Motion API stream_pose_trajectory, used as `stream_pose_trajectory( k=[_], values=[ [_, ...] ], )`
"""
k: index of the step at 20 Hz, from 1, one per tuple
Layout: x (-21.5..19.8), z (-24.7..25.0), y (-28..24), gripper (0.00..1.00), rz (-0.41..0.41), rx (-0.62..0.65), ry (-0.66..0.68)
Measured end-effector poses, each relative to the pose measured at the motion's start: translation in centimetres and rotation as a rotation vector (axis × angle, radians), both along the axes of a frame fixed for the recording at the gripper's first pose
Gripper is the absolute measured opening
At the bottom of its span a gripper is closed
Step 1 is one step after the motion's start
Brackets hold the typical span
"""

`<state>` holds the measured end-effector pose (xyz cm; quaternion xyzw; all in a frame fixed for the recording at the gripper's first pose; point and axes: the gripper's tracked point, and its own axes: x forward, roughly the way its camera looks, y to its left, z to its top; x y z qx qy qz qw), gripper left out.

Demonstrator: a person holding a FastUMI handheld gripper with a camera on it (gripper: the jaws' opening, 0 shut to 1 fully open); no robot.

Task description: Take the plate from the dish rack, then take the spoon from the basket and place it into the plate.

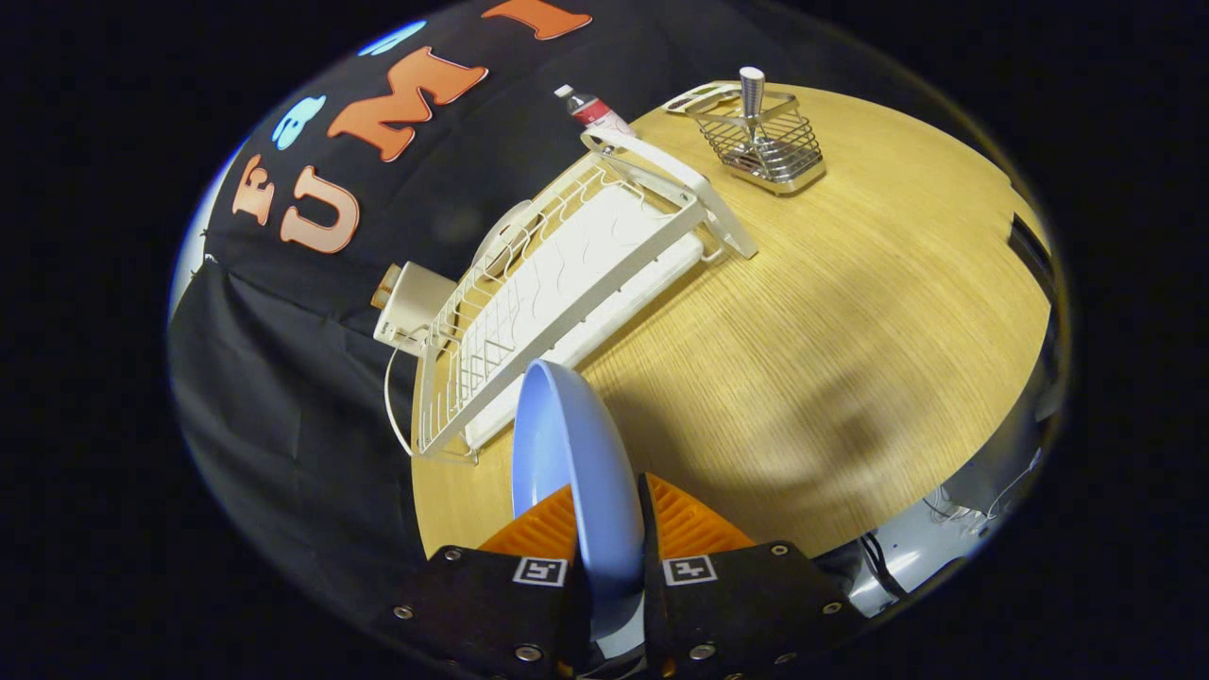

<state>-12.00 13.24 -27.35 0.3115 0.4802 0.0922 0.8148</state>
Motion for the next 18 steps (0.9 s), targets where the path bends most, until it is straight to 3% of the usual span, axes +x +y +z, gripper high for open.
stream_pose_trajectory(
  k=[5,8,12,13,15,18],
  values=[
    [0.7,-0.9,0.7,0.24,0.047,0.01,0.008],
    [0.9,-0.2,-0.2,0.29,0.031,-0.007,0.002],
    [1.7,1.1,-3.1,0.6,0.013,-0.082,-0.038],
    [2.1,1.5,-4.1,0.76,0.006,-0.117,-0.055],
    [2.6,2.2,-6.3,0.93,-0.007,-0.192,-0.089],
    [3.6,3.7,-9.1,0.99,-0.029,-0.287,-0.149]
  ],
)
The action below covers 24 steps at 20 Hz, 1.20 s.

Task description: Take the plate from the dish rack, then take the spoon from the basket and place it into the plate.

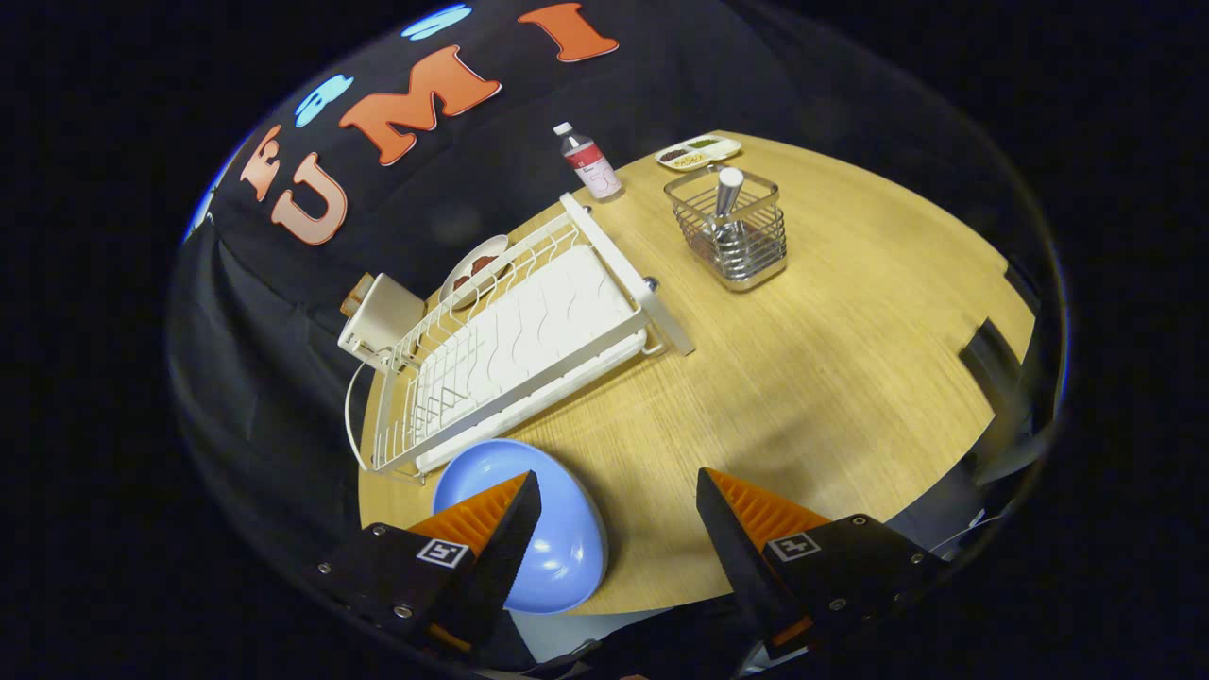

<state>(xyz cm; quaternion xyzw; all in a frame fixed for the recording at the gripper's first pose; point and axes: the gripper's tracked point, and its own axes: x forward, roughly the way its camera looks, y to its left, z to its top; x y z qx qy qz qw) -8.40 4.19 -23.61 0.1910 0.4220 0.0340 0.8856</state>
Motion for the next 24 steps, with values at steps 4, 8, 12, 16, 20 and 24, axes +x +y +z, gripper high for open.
stream_pose_trajectory(
  k=[4,8,12,16,20,24],
  values=[
    [2.1,2.4,-3.6,0.99,0.007,-0.17,-0.122],
    [4.8,5.3,-5.8,0.99,0.029,-0.309,-0.259],
    [7.8,8.1,-6.7,0.99,0.045,-0.391,-0.407],
    [10.7,9.7,-7.0,0.98,0.074,-0.434,-0.529],
    [13.2,8.8,-8.4,0.99,0.076,-0.463,-0.574],
    [15.1,6.3,-9.1,0.99,0.097,-0.432,-0.552]
  ],
)
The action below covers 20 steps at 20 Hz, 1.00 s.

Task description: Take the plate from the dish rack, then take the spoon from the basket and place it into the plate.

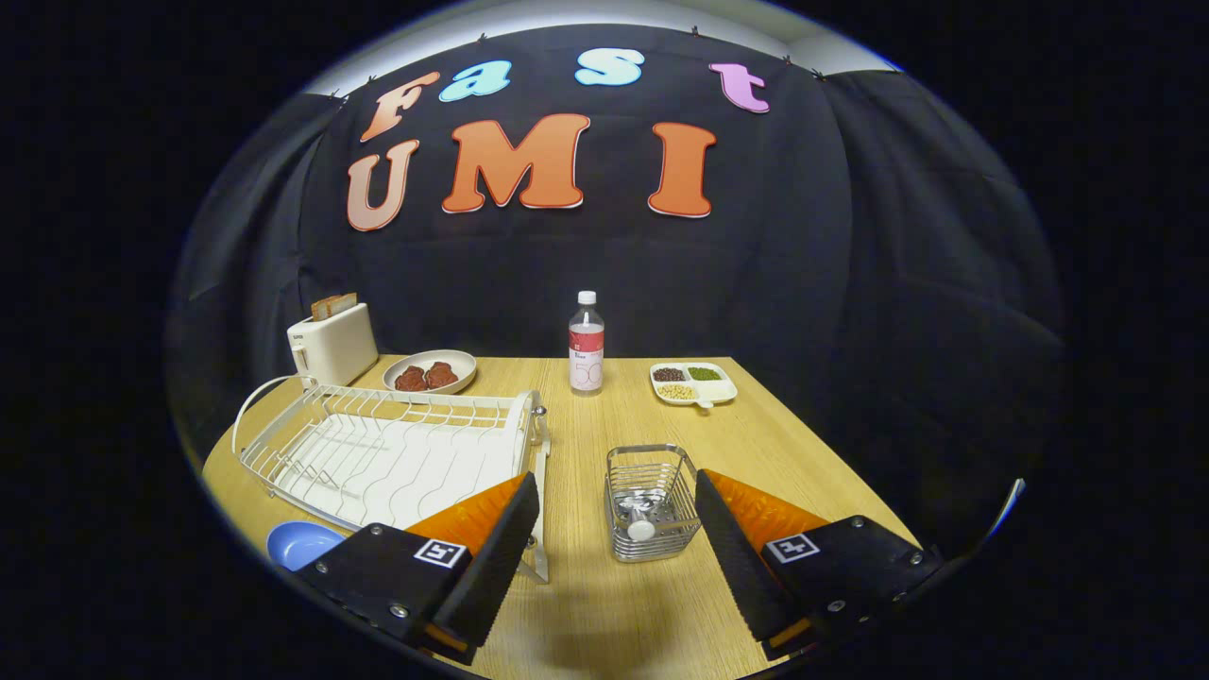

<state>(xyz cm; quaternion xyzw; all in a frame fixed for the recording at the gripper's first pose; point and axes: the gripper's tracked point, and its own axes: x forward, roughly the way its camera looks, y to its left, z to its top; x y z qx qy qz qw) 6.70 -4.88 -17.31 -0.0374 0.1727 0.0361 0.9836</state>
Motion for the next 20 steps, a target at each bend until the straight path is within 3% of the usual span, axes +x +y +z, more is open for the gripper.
stream_pose_trajectory(
  k=[2,3,6,11,20],
  values=[
    [0.8,-1.0,-0.5,0.9,-0.001,-0.009,0.008],
    [1.1,-1.4,-0.7,0.78,0.002,-0.016,0.01],
    [1.6,-3.0,-1.3,0.61,-0.003,-0.033,0.047],
    [1.9,-3.0,-1.7,0.12,0.001,-0.021,0.042],
    [-0.6,2.5,-1.2,0.08,-0.005,-0.035,-0.023]
  ],
)
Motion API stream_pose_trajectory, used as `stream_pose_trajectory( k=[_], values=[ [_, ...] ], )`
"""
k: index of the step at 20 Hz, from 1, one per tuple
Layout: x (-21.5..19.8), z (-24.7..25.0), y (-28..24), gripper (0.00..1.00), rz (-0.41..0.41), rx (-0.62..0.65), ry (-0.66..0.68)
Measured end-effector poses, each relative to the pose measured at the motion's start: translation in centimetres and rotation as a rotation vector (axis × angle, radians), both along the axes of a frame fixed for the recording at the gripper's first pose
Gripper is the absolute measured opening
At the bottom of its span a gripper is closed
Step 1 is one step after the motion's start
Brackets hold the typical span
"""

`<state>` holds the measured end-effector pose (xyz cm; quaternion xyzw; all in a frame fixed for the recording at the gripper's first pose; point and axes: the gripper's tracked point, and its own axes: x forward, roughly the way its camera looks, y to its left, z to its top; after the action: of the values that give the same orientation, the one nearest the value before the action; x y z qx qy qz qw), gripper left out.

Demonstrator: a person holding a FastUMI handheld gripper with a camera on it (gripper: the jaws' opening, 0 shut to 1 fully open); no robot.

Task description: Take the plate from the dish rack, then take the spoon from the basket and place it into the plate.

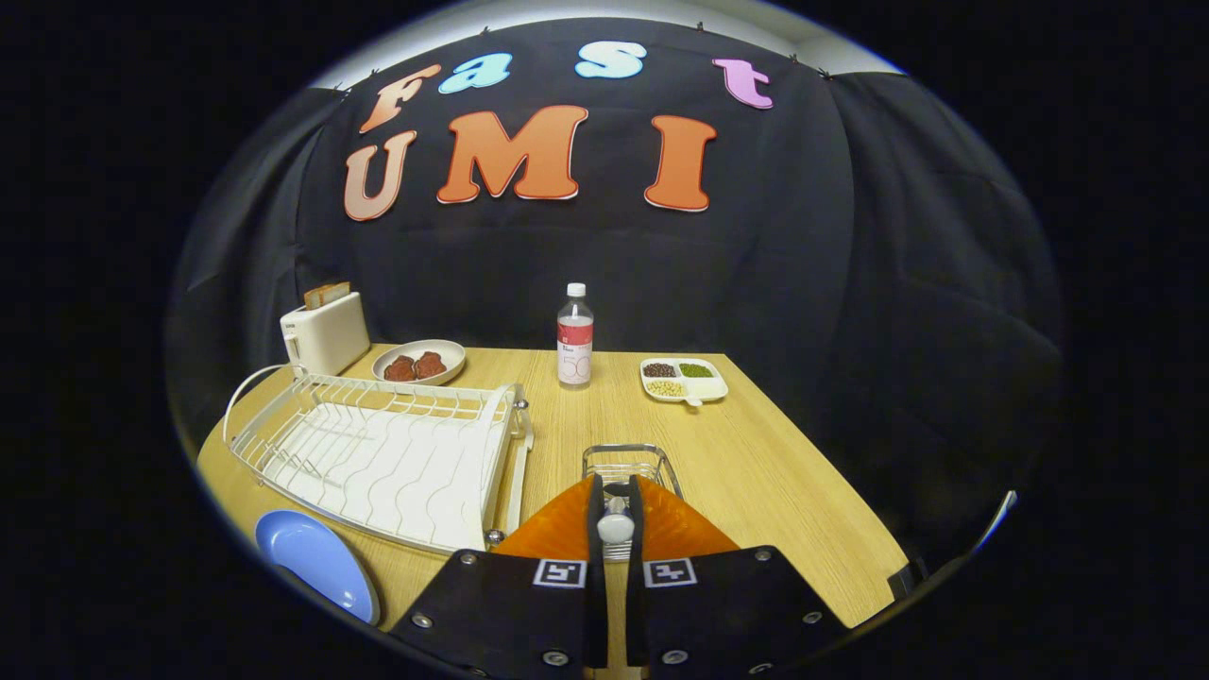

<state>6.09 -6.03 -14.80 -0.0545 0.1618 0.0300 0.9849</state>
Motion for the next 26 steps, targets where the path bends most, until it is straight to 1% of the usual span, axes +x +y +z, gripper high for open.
stream_pose_trajectory(
  k=[2,6,11,14,19,23,26],
  values=[
    [-1.0,1.4,0.4,0.08,-0.004,0.0,-0.013],
    [-3.6,4.3,2.8,0.08,0.019,0.019,-0.042],
    [-7.6,6.0,8.0,0.07,0.089,0.033,-0.05],
    [-9.8,6.3,11.7,0.08,0.14,0.068,-0.035],
    [-12.0,6.1,16.7,0.08,0.228,0.085,-0.025],
    [-13.9,4.9,20.4,0.08,0.32,0.091,0.007],
    [-15.3,4.1,23.1,0.08,0.404,0.107,0.023]
  ],
)
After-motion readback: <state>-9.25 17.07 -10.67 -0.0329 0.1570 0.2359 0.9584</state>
